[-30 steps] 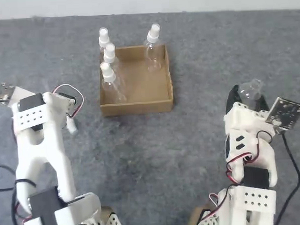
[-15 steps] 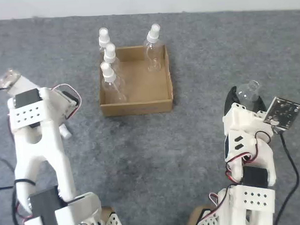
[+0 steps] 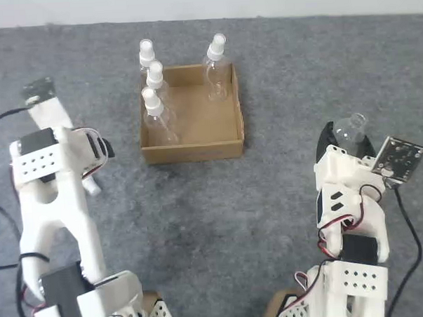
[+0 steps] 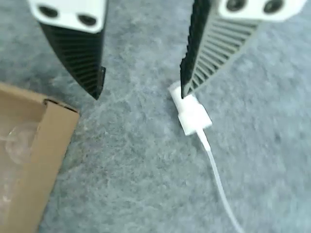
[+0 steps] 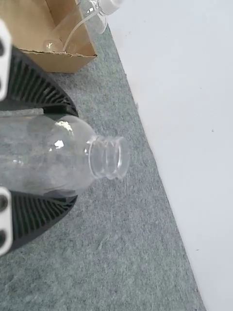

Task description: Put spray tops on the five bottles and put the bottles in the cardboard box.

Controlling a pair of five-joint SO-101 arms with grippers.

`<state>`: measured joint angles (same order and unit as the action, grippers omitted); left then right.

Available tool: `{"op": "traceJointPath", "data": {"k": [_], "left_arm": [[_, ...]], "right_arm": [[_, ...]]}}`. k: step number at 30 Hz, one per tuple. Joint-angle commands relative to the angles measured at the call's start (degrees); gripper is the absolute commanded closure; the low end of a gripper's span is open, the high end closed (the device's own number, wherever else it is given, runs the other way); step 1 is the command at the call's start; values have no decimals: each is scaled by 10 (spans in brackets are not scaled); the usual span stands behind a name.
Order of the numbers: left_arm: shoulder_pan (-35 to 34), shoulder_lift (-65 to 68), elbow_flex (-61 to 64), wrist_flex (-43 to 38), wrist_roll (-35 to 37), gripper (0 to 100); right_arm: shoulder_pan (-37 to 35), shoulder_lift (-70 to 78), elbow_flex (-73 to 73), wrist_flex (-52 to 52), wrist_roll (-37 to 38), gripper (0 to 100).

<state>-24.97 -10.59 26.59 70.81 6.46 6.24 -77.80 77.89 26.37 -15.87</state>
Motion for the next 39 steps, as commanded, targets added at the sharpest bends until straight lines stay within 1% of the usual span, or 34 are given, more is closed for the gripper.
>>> {"op": "traceJointPath", "data": {"k": [1,4,9,10,12,18,28,32,36,39], "left_arm": [[-4,-3,-9,-12,-137,765],[-1,-3,-9,3,-276,765],[-6,-3,-9,65,-552,765],[-15,-4,-9,72,-597,765],[-22,-8,-9,73,-654,765],[-23,-4,-10,71,-771,765],[-23,-3,-9,70,-905,765],[-24,-1,1,33,-942,765],[-24,-1,40,-44,-956,765],[-24,-1,52,-66,-968,765]], "right_arm": [[-5,-16,-8,-17,0,960],[-5,-16,-8,-17,0,959],[-5,-16,-8,-17,0,958],[-5,-16,-8,-17,0,958],[-5,-16,-8,-17,0,958],[-5,-16,-8,-17,0,958],[-5,-16,-8,-17,0,957],[-5,-16,-9,-18,0,957],[-5,-14,-6,-31,1,957],[-5,-15,4,-47,18,958]]}}
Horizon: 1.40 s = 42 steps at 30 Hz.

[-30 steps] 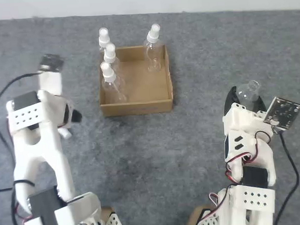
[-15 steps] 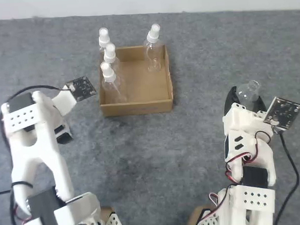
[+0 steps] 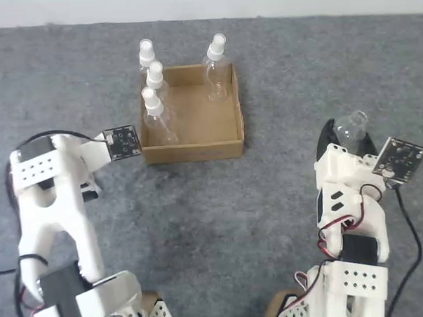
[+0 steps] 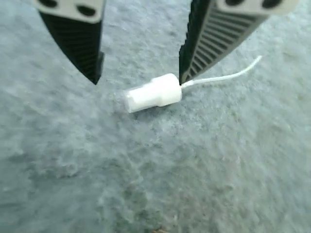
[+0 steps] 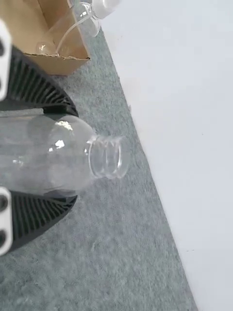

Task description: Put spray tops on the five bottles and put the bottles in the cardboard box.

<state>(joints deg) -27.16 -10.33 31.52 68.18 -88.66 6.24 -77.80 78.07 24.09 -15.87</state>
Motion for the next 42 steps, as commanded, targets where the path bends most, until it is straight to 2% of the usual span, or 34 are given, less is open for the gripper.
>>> {"op": "traceJointPath", "data": {"k": [1,6,12,14,17,20,23,27,42], "left_arm": [[-4,-4,3,-40,-19,765],[-17,-4,2,-43,-47,795],[-17,32,-57,-33,-40,822],[-17,73,-102,1,-17,822],[-17,132,-191,109,-9,821],[-25,172,-277,219,-30,820],[-37,201,-332,265,-73,819],[-47,229,-338,256,-101,819],[-46,352,-338,113,-102,818]], "right_arm": [[-5,-16,5,-30,25,959],[-5,-16,7,-34,28,961],[-5,-16,7,-32,28,961],[-5,-16,7,-31,28,961],[-5,-16,7,-31,28,961],[-5,-15,7,-31,28,961],[-6,-14,7,-32,28,961],[-6,-15,7,-32,28,961],[-19,-16,7,-34,32,961]]}}
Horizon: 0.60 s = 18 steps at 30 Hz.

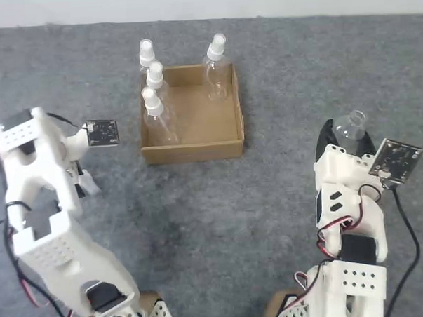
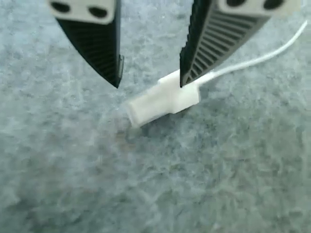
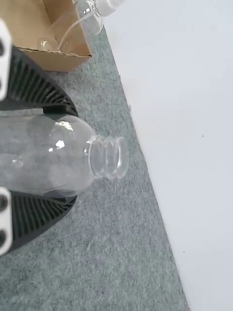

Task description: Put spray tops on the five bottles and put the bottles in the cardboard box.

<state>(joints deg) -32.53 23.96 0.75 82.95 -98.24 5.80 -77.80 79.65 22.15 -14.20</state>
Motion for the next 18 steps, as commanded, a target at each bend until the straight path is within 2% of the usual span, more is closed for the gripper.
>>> {"op": "traceJointPath", "data": {"k": [1,5,11,18], "left_arm": [[15,14,-30,-34,-6,818],[35,32,-30,-37,0,818],[53,55,-29,-76,62,819],[63,61,-29,-73,120,823]], "right_arm": [[-17,-16,-9,-14,15,961],[-18,-16,-9,-14,15,961],[-18,-16,-9,-12,15,961],[-17,-16,-9,-12,15,961]]}}
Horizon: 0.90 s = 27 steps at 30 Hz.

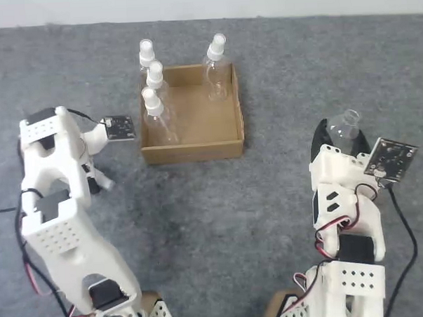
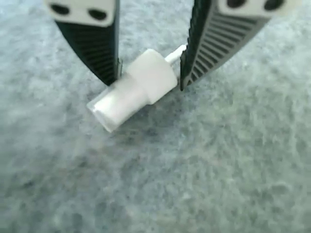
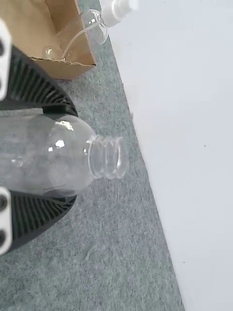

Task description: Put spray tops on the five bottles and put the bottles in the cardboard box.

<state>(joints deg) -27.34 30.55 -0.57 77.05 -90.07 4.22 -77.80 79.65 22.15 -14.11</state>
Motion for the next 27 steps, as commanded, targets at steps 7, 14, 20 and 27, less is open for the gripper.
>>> {"op": "traceJointPath", "data": {"k": [7,14,20,27], "left_arm": [[9,-7,-18,60,62,889],[12,-23,-18,133,156,895],[19,-23,-18,135,317,895],[19,-24,-20,136,396,798]], "right_arm": [[0,-16,-9,-11,14,961],[0,-16,-9,-10,14,961],[0,-16,-9,-9,14,961],[0,-16,-9,-9,14,961]]}}
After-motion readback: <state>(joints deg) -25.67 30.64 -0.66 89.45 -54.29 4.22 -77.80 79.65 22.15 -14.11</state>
